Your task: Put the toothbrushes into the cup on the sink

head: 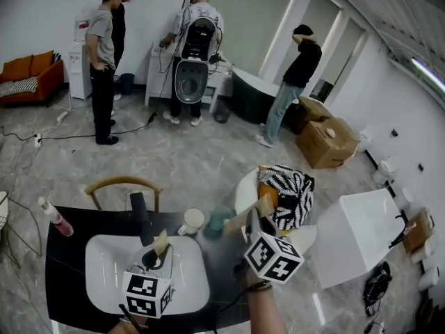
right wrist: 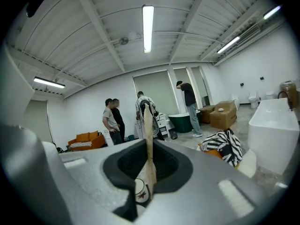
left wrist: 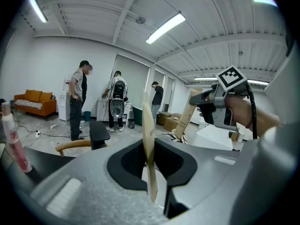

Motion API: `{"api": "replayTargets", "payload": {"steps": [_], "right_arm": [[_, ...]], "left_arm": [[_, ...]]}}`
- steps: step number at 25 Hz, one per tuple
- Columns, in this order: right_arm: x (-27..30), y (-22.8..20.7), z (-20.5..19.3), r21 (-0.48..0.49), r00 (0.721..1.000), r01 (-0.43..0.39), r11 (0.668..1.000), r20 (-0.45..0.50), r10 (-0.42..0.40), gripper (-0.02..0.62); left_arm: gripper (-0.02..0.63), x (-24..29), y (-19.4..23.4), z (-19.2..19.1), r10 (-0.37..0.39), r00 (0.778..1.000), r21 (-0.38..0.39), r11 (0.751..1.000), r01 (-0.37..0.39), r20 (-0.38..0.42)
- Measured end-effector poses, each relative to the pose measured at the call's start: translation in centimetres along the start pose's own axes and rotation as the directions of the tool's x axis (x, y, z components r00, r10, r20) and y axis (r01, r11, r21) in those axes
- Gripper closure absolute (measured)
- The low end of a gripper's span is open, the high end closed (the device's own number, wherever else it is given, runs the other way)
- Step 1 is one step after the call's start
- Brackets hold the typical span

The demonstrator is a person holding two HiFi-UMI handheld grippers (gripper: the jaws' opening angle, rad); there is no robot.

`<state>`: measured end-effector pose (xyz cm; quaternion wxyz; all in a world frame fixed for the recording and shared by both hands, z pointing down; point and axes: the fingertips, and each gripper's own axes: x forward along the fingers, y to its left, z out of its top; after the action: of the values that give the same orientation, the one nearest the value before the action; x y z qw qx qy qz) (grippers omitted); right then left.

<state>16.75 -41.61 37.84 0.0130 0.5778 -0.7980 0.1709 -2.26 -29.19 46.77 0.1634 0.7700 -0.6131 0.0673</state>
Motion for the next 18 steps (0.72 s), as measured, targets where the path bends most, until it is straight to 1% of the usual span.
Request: {"api": "replayTargets", "payload": {"steps": [5,12,18], "right_arm": [[1.2,-0.3,1.1,-0.027,1.000,-0.012,1.000,0.006,0.012,0.565],[3.3,-1.1,1.2,-0.043,1.000,-0.016,0.999,0.001,0.016,0.565],[5.3,-1.5,0.6,-0.036,1.000,-0.022,0.999,-0.013,0.021,0.565]], "left_arm": [[0.566,0.3,-0.2,0.0,0.016,1.000,-0.010,1.000,-0.016,0.004],[0.568,0.3,0.3,-1.0,0.048,0.999,-0.042,0.998,-0.049,-0.015],[0.567,0.5,0.7,-1.6,0.077,0.997,-0.049,0.996,-0.077,-0.013]]}}
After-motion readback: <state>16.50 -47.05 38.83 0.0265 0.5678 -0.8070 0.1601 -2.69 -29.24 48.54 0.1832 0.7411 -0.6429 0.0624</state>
